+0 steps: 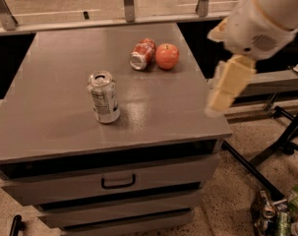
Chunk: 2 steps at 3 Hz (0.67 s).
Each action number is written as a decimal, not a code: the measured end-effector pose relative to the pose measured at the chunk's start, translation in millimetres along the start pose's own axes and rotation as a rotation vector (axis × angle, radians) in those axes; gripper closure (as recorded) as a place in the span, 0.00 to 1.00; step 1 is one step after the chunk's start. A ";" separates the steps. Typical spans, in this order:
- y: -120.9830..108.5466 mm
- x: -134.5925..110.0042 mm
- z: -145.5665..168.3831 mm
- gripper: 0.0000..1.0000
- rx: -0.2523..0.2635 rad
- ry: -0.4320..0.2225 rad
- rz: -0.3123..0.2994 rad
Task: Knock 7up can over
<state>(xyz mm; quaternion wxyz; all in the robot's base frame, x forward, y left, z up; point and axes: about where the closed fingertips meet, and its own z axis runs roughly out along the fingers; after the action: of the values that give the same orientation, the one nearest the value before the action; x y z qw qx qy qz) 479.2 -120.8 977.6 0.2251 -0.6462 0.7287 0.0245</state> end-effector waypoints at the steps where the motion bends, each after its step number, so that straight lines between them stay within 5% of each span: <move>1: -0.3 -51.3 20.5 0.00 -0.015 -0.079 -0.067; 2: -8.6 -91.0 45.7 0.00 0.009 -0.120 -0.089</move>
Offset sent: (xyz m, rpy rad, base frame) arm 0.0709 0.1585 -0.0159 0.1443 -0.1464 0.0847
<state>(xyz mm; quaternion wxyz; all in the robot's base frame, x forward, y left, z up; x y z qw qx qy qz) 506.7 -22.6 971.6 0.2723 -0.6743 0.6846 0.0496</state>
